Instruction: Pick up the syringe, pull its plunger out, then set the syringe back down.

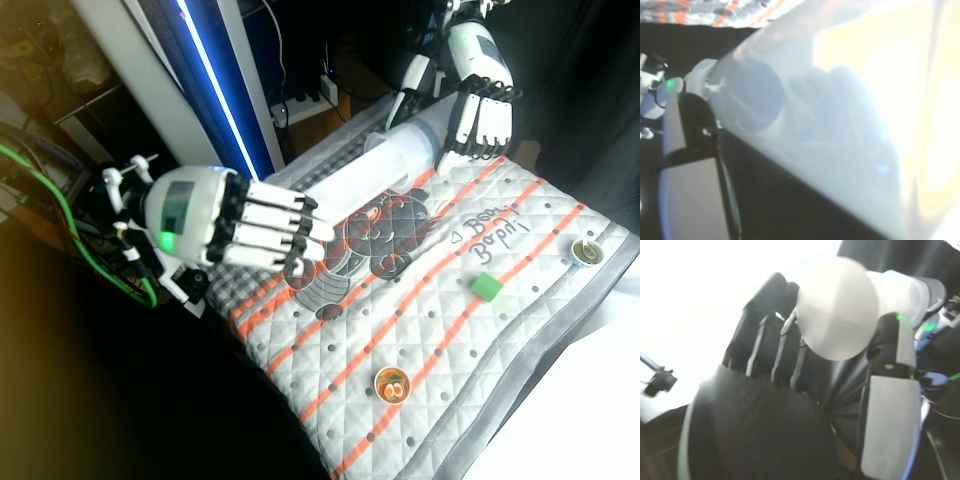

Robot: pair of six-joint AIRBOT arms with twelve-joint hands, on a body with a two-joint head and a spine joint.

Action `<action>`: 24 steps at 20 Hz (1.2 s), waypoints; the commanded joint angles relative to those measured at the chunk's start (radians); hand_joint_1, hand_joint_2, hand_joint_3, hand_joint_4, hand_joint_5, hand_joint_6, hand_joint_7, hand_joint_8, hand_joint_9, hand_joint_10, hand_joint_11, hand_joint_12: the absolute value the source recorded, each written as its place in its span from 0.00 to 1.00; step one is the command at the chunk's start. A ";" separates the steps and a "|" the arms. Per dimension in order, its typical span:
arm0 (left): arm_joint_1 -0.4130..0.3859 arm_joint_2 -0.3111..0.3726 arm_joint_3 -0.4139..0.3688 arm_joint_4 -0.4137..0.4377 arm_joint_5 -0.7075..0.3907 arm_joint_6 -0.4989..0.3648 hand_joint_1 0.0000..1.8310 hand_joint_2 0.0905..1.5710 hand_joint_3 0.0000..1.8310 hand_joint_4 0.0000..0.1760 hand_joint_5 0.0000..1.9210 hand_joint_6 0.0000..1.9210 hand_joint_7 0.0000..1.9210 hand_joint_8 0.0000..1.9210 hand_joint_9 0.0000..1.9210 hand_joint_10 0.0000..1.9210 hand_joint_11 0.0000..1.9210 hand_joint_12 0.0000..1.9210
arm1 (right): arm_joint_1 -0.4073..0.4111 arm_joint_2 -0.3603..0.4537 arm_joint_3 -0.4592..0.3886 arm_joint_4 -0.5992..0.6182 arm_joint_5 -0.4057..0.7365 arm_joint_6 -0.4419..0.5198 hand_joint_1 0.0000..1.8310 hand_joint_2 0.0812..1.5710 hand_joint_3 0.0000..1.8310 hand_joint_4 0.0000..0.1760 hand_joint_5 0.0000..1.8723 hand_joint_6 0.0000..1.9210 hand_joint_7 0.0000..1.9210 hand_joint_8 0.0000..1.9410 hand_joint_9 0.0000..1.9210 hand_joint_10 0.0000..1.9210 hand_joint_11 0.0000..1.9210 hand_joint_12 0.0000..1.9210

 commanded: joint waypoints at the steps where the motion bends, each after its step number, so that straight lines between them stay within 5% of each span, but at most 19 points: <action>1: -0.011 -0.007 0.000 0.008 0.145 -0.020 0.65 0.78 0.00 0.00 0.47 0.53 0.29 0.87 0.20 0.87 0.15 1.00 | 0.007 0.003 0.001 -0.043 0.131 0.004 0.52 0.45 0.00 0.71 0.01 0.00 0.00 0.00 0.00 0.00 0.00 0.38; 3: -0.011 -0.017 0.008 0.006 0.133 -0.020 0.65 0.79 0.00 0.00 0.46 0.52 0.29 0.91 0.22 0.97 0.23 1.00 | 0.007 0.003 0.001 -0.043 0.132 0.004 0.47 0.44 0.00 0.61 0.00 0.00 0.00 0.00 0.00 0.00 0.00 0.30; 5: -0.016 -0.033 0.022 0.006 0.115 -0.020 0.65 0.79 0.00 0.00 0.46 0.55 0.28 0.89 0.18 0.94 0.19 1.00 | 0.007 0.003 0.001 -0.043 0.135 0.004 0.48 0.43 0.00 0.64 0.00 0.00 0.00 0.00 0.00 0.00 0.00 0.18; 7: -0.029 -0.053 0.037 0.016 0.083 -0.020 0.66 0.77 0.00 0.00 0.49 0.53 0.30 0.83 0.21 0.86 0.16 1.00 | 0.007 0.003 0.001 -0.043 0.136 0.004 0.49 0.44 0.00 0.72 0.00 0.00 0.00 0.00 0.00 0.00 0.00 0.17; 8: -0.036 -0.067 0.047 0.026 0.059 -0.020 0.66 0.76 0.00 0.00 0.50 0.56 0.32 0.77 0.21 0.76 0.12 1.00 | 0.007 0.003 0.001 -0.043 0.136 0.004 0.50 0.45 0.00 0.65 0.00 0.00 0.00 0.00 0.00 0.00 0.00 0.16; 10: -0.044 -0.092 0.064 0.038 0.026 -0.020 0.66 0.76 0.00 0.00 0.50 0.58 0.33 0.75 0.23 0.73 0.14 0.99 | 0.007 0.003 0.001 -0.043 0.136 0.004 0.51 0.48 0.01 0.55 0.03 0.01 0.00 0.00 0.00 0.00 0.00 0.19; 13: -0.051 -0.139 0.100 0.048 -0.039 -0.020 0.67 0.74 0.00 0.00 0.53 0.48 0.35 0.76 0.24 0.78 0.16 1.00 | 0.007 0.003 0.001 -0.043 0.136 0.004 0.53 0.49 0.01 0.52 0.06 0.01 0.00 0.00 0.02 0.00 0.00 0.30; 16: -0.053 -0.190 0.140 0.057 -0.102 -0.020 0.67 0.73 0.00 0.00 0.52 0.55 0.38 0.67 0.22 0.66 0.01 0.99 | 0.007 0.003 0.002 -0.043 0.136 0.004 0.54 0.50 0.01 0.46 0.08 0.01 0.02 0.00 0.03 0.01 0.00 0.34; 19: -0.052 -0.226 0.172 0.061 -0.159 -0.020 0.67 0.74 0.00 0.00 0.52 0.46 0.34 0.80 0.22 0.89 0.19 1.00 | 0.007 0.003 0.002 -0.044 0.136 0.004 0.56 0.51 0.01 0.36 0.10 0.01 0.04 0.00 0.03 0.01 0.00 0.32; 21: -0.052 -0.241 0.186 0.061 -0.183 -0.020 0.67 0.75 0.00 0.00 0.52 0.43 0.34 0.84 0.23 0.92 0.20 1.00 | 0.007 0.003 0.002 -0.044 0.136 0.004 0.56 0.51 0.01 0.28 0.10 0.01 0.04 0.00 0.04 0.01 0.00 0.27; 23: -0.049 -0.253 0.199 0.061 -0.203 -0.020 0.67 0.73 0.00 0.00 0.53 0.41 0.37 0.79 0.24 0.82 0.18 1.00 | 0.007 0.003 0.002 -0.045 0.136 0.004 0.55 0.52 0.01 0.24 0.09 0.01 0.04 0.00 0.04 0.01 0.00 0.23; 24: -0.047 -0.254 0.199 0.061 -0.204 -0.020 0.66 0.74 0.00 0.00 0.51 0.50 0.36 0.76 0.20 0.73 0.14 0.95 | 0.007 0.003 0.002 -0.045 0.136 0.004 0.55 0.52 0.01 0.21 0.10 0.01 0.04 0.00 0.04 0.01 0.00 0.23</action>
